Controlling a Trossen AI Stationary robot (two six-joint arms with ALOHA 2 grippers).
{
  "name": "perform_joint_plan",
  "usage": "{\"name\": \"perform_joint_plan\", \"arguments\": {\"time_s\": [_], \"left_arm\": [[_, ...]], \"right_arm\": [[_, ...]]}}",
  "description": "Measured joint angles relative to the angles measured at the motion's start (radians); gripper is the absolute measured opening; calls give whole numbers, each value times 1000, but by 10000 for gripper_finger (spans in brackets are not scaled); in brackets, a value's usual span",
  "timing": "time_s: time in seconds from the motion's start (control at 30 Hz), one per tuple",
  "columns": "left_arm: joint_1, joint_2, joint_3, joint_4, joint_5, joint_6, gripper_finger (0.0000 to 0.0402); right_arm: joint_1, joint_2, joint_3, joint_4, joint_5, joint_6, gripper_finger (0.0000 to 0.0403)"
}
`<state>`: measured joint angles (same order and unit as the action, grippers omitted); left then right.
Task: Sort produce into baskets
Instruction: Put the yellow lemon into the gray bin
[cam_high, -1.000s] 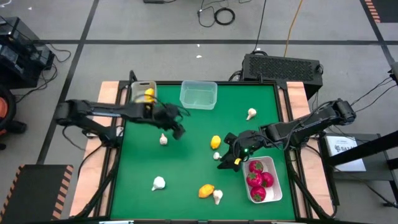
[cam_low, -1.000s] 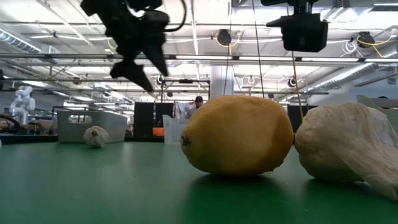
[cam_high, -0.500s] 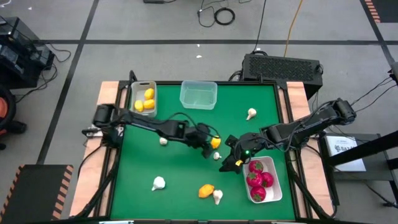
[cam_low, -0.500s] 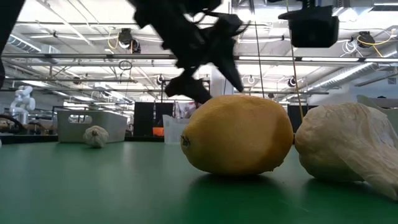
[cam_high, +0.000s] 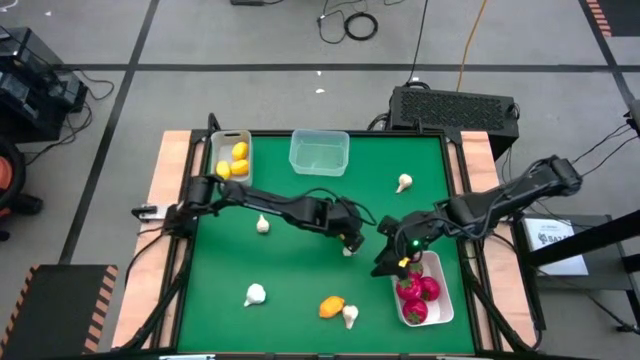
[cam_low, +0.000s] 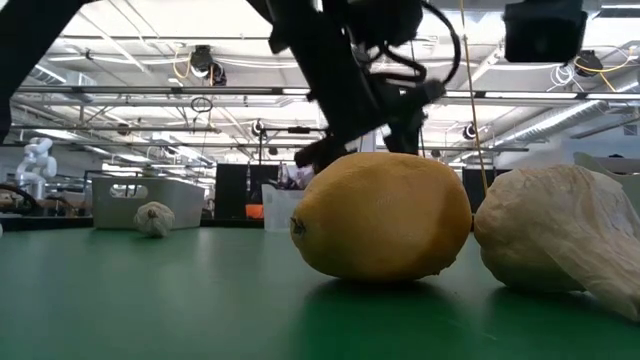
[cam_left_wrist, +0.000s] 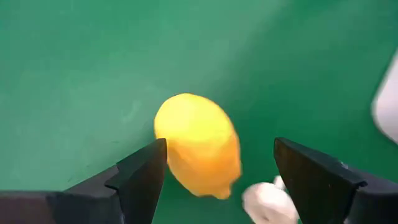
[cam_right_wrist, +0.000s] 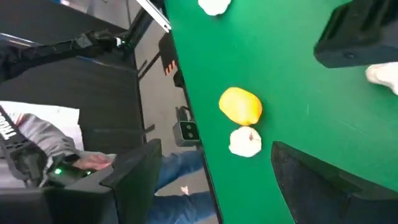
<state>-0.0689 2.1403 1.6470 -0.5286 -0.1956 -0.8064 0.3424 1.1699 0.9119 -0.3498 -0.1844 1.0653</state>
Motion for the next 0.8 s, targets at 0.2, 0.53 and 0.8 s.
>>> {"name": "perform_joint_plan", "arguments": {"time_s": [0.2,0.53,0.8], "left_arm": [[-4,36,0,-5,-62,-43,302],[-4,98,0,19,-77,-77,302],[-4,98,0,17,-81,-71,288]], "right_arm": [[-1,-56,0,-98,1,-39,293],[-34,-96,0,-170,-1,-142,293],[-57,-98,0,-208,-2,-198,293]]}}
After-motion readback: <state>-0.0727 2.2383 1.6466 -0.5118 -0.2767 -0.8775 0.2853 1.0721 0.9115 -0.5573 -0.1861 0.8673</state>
